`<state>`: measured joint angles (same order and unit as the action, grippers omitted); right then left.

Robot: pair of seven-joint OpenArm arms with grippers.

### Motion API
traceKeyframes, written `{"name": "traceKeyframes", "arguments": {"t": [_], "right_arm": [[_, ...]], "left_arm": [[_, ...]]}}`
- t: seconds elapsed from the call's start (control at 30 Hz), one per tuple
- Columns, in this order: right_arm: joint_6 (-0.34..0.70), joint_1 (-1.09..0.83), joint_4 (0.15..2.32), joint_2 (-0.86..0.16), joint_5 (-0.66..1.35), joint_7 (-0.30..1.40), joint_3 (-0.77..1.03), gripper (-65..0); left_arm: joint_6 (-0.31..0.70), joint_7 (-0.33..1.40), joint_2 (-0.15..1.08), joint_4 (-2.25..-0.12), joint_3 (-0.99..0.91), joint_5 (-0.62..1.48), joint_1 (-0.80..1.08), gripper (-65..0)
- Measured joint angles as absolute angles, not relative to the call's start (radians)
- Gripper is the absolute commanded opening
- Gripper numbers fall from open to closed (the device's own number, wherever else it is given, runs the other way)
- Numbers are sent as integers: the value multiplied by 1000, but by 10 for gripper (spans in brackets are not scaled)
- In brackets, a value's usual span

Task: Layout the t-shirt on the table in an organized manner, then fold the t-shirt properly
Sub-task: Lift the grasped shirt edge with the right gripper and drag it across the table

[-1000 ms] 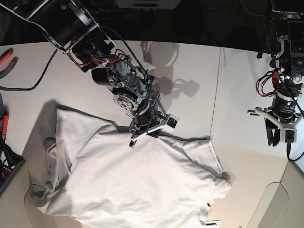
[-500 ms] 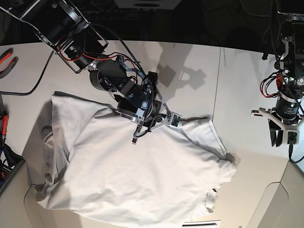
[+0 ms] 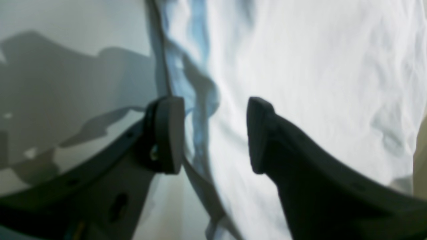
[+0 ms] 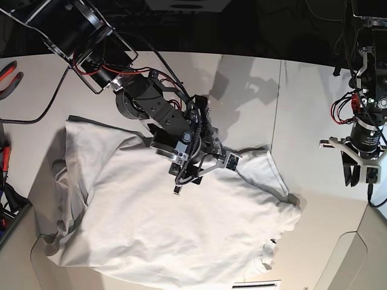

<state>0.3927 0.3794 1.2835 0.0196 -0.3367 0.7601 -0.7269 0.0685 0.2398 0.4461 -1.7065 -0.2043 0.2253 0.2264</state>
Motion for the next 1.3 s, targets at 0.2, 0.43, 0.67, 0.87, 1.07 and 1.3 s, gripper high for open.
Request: {"name": "traceKeyframes", "arguments": {"t": [0.2,0.43,0.67,0.87,1.07,1.3], "right_arm": [[395,380,1281,96,-262,662,-759,-350],[309,387,1171,144,-393,611,-867,-350],[223,409,991,138,-469,522,-869,-350],[213,504,865,141,-474,463,-870,-350],[216,547,823,139,-458,429,-870,-351],[216,548,822,139,-421,363,-870,-351]], "left_arm": [[68,241,447,-1707,-204,226,226,-525],[68,248,447,-1707,-205,226,227,-525],[68,249,447,-1707,-204,226,226,-525],[68,250,446,-1707,-204,226,221,-525],[71,251,426,-1707,-204,228,221,-525],[71,251,424,-1707,-204,228,204,-525]]}}
